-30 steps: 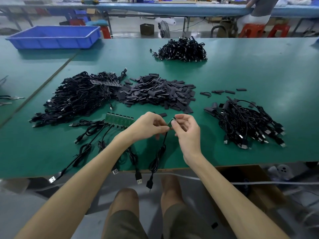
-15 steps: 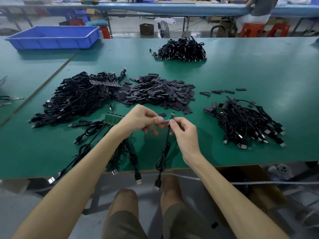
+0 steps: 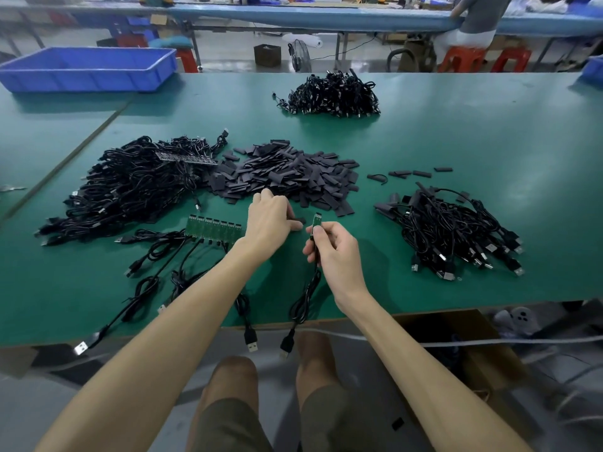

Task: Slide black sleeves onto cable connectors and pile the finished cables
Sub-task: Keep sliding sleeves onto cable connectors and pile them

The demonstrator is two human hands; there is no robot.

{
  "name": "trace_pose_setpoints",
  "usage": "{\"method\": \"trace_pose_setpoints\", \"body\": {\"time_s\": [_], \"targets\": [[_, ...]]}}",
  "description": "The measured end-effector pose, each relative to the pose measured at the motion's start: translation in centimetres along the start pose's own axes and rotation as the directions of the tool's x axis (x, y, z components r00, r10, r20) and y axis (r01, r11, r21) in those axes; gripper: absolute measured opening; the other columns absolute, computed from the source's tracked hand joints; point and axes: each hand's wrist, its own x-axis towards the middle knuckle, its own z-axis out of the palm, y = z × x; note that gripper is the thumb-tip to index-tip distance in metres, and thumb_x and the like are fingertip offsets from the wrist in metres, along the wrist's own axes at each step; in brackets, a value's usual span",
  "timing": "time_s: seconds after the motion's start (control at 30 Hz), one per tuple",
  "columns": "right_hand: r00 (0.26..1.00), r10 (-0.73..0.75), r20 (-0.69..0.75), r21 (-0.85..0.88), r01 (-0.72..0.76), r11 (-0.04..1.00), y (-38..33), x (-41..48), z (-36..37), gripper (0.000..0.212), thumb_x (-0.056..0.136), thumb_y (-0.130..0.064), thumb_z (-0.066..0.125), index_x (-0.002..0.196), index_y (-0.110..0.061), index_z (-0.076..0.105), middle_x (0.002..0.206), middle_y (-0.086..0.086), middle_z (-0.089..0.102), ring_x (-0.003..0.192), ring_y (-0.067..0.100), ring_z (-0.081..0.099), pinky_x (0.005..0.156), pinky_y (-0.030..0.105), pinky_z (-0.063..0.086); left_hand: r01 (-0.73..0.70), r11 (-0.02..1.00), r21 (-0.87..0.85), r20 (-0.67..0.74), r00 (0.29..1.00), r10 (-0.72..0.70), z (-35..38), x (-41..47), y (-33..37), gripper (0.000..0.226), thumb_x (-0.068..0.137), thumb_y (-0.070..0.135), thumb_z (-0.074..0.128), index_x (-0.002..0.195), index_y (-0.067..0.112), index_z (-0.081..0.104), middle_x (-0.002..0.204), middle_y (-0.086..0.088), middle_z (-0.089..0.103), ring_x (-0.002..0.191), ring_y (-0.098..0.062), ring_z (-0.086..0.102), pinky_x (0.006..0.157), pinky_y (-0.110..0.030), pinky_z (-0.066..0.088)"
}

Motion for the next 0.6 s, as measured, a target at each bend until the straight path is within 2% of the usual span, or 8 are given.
{"method": "trace_pose_setpoints", "body": {"time_s": [0.13, 0.2, 0.23, 0.3, 0.37, 0.4, 0.47, 0.6], "targets": [[1.0, 0.0, 0.008, -0.02, 0.0, 1.0, 0.0, 0.0, 0.0, 0.018, 0.107, -0.02, 0.052, 0.099, -0.013, 0.067, 0.068, -0.005, 0.07, 0.059, 0.007, 0.06, 0.058, 0.018, 0.046, -0.081, 0.99, 0.118, -0.006, 0.997, 0.083, 0.0, -0.3, 0.3, 0.023, 0.089, 0.032, 0.075, 0.101, 0.012, 0.074, 0.115, -0.011, 0.057, 0.114, -0.031, 0.048, 0.094, -0.036, 0.037], [1.0, 0.003, 0.0, -0.017, -0.003, 1.0, 0.0, 0.0, 0.1, 0.018, 0.107, -0.02, 0.053, 0.099, -0.014, 0.067, 0.068, -0.005, 0.07, 0.059, 0.006, 0.06, 0.058, 0.017, 0.046, -0.126, 0.986, 0.108, -0.023, 0.991, 0.129, 0.1, -0.7, 0.3, 0.02, 0.091, 0.029, 0.073, 0.097, 0.011, 0.069, 0.106, -0.007, 0.062, 0.105, -0.028, 0.054, 0.088, -0.035, 0.039], [1.0, 0.004, -0.008, -0.011, -0.004, 1.0, 0.1, 0.0, 0.1, 0.017, 0.107, -0.02, 0.053, 0.099, -0.014, 0.067, 0.068, -0.006, 0.07, 0.059, 0.006, 0.06, 0.057, 0.017, 0.045, -0.122, 0.992, 0.031, -0.037, 0.992, 0.123, 0.1, -0.9, 0.3, 0.018, 0.092, 0.027, 0.073, 0.095, 0.011, 0.065, 0.099, -0.005, 0.065, 0.096, -0.026, 0.058, 0.082, -0.035, 0.043], [1.0, 0.003, -0.029, 0.001, -0.003, 1.0, 0.1, 0.0, 0.1, 0.016, 0.107, -0.02, 0.053, 0.101, -0.014, 0.067, 0.069, -0.006, 0.069, 0.06, 0.006, 0.06, 0.058, 0.017, 0.046, -0.035, 0.96, -0.279, -0.004, 0.999, 0.035, -0.2, -1.3, 0.1, 0.015, 0.093, 0.021, 0.073, 0.092, 0.01, 0.062, 0.084, -0.003, 0.069, 0.075, -0.017, 0.065, 0.069, -0.031, 0.05], [0.998, -0.006, -0.057, 0.011, 0.007, 1.0, 0.1, 0.1, 0.1, 0.014, 0.107, -0.022, 0.055, 0.104, -0.013, 0.066, 0.071, -0.005, 0.068, 0.062, 0.005, 0.06, 0.061, 0.019, 0.047, 0.076, 0.819, -0.568, 0.135, 0.991, 0.001, -0.8, -1.8, -0.2, 0.017, 0.092, 0.018, 0.075, 0.093, 0.006, 0.064, 0.074, -0.003, 0.071, 0.06, -0.008, 0.066, 0.056, -0.021, 0.048], [0.998, -0.009, -0.069, 0.017, 0.01, 1.0, 0.1, 0.1, 0.1, 0.013, 0.107, -0.023, 0.057, 0.104, -0.014, 0.066, 0.071, -0.005, 0.068, 0.063, 0.005, 0.06, 0.062, 0.02, 0.048, 0.127, 0.741, -0.659, 0.214, 0.977, 0.023, -1.1, -2.2, -0.4, 0.018, 0.092, 0.017, 0.075, 0.094, 0.003, 0.064, 0.072, -0.004, 0.072, 0.059, -0.008, 0.066, 0.053, -0.019, 0.048], [0.996, -0.011, -0.083, 0.028, 0.014, 1.0, 0.2, 0.1, 0.0, 0.012, 0.106, -0.025, 0.058, 0.104, -0.014, 0.065, 0.072, -0.006, 0.068, 0.064, 0.004, 0.06, 0.063, 0.02, 0.049, 0.203, 0.625, -0.754, 0.32, 0.944, 0.079, -1.6, -3.0, -0.7, 0.02, 0.092, 0.016, 0.074, 0.098, 0.001, 0.064, 0.075, -0.008, 0.071, 0.064, -0.012, 0.068, 0.054, -0.02, 0.051], [0.997, -0.011, -0.078, 0.037, 0.014, 0.999, 0.3, 0.1, 0.0, 0.014, 0.106, -0.026, 0.058, 0.107, -0.013, 0.064, 0.071, -0.006, 0.068, 0.064, 0.004, 0.061, 0.065, 0.02, 0.05, 0.24, 0.543, -0.805, 0.339, 0.937, 0.089, -1.8, -4.0, -1.1, 0.02, 0.093, 0.01, 0.071, 0.104, -0.005, 0.062, 0.08, -0.015, 0.071, 0.069, -0.018, 0.069, 0.065, -0.025, 0.059]]}}
